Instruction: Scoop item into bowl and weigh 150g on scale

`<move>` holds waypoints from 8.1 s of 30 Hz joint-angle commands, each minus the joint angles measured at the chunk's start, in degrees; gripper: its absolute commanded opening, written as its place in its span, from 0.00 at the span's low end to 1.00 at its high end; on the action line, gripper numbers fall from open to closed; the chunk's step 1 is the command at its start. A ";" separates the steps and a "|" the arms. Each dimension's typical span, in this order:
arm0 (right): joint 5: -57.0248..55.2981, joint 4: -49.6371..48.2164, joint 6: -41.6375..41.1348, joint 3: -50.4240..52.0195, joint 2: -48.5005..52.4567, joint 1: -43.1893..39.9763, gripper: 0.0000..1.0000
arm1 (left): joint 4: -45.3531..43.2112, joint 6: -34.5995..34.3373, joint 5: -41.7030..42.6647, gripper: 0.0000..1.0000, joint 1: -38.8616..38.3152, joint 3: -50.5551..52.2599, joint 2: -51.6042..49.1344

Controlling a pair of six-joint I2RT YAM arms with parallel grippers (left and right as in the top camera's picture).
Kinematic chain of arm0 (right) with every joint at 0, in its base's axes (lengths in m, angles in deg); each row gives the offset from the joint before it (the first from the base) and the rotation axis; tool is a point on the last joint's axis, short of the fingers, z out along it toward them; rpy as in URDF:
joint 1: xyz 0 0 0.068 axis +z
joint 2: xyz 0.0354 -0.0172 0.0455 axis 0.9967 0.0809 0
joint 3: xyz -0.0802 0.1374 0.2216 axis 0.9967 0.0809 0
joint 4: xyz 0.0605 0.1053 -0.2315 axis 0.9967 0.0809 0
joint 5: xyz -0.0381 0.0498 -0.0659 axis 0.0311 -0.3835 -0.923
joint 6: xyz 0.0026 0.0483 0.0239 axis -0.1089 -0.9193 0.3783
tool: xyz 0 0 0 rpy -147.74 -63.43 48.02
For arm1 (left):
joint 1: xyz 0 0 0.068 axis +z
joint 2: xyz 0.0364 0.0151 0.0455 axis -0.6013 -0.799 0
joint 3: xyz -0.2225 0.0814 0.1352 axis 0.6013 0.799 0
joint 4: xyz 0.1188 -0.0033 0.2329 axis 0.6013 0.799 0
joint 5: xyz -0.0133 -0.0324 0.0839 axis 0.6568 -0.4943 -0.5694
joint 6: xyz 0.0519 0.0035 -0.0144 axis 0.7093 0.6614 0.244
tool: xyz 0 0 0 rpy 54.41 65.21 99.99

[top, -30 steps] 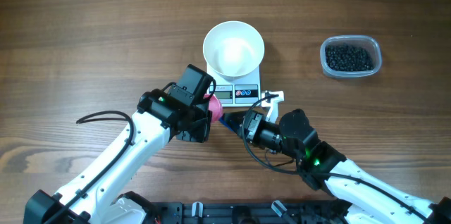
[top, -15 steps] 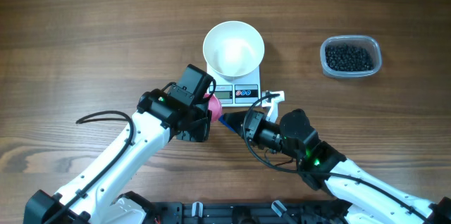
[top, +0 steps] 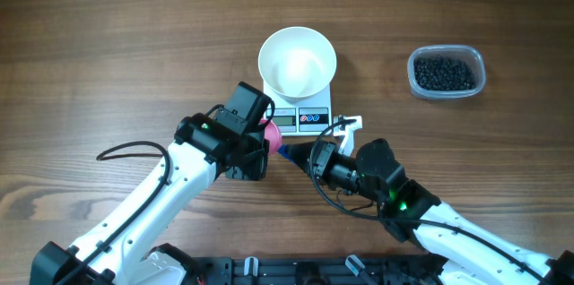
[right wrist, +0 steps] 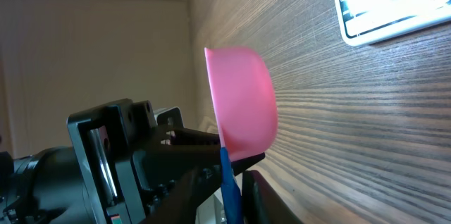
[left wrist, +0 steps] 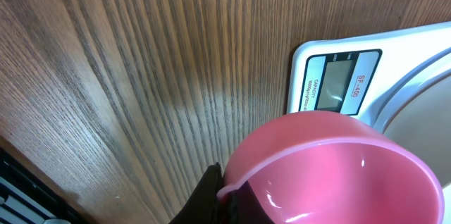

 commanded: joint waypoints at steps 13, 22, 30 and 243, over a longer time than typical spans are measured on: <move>2.45 -0.61 -0.26 -1.07 0.39 0.46 0.20 | 0.04 -1.42 -1.20 0.04 -0.26 0.15 0.20; 1.92 -0.57 1.62 -1.07 0.39 0.46 0.27 | -0.11 -3.08 -1.18 0.04 -0.26 0.15 0.20; 1.11 -0.85 1.29 -1.07 0.39 0.46 0.20 | -0.13 -3.08 -1.18 0.04 -0.26 0.15 0.20; -15.06 74.55 36.22 -18.45 -42.01 -22.27 0.04 | 21.14 126.66 -6.84 1.00 -0.44 -20.96 16.59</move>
